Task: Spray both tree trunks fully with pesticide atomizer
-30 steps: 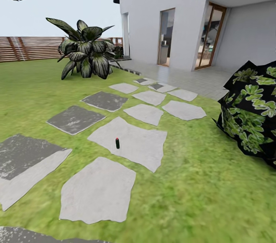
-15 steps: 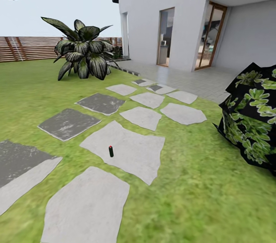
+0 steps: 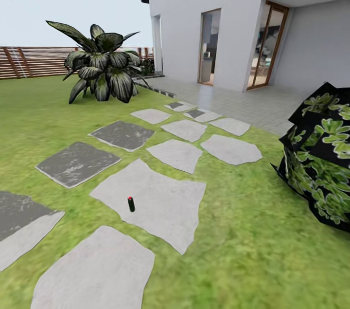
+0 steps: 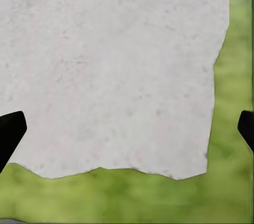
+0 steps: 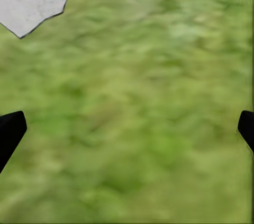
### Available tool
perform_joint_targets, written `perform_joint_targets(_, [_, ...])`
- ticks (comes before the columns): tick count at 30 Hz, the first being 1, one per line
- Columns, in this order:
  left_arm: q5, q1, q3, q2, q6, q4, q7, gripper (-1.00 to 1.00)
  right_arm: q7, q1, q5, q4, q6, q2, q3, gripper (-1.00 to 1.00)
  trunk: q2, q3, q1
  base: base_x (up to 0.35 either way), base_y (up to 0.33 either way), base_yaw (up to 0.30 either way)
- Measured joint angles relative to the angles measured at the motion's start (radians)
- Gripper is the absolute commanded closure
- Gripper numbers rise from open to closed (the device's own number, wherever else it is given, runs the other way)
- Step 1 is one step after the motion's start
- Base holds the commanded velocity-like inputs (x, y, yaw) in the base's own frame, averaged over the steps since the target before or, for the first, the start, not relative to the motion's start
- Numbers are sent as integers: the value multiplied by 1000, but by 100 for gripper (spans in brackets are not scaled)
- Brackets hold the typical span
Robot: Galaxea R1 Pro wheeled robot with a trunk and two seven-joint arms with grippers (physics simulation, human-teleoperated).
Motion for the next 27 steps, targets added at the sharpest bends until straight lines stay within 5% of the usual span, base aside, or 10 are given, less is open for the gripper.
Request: perform_joint_targets(27, [0, 0, 0, 0, 0, 0, 0, -100, 0, 0, 0, 0, 0, 0, 0, -100, 0, 0, 0, 291, -170, 11])
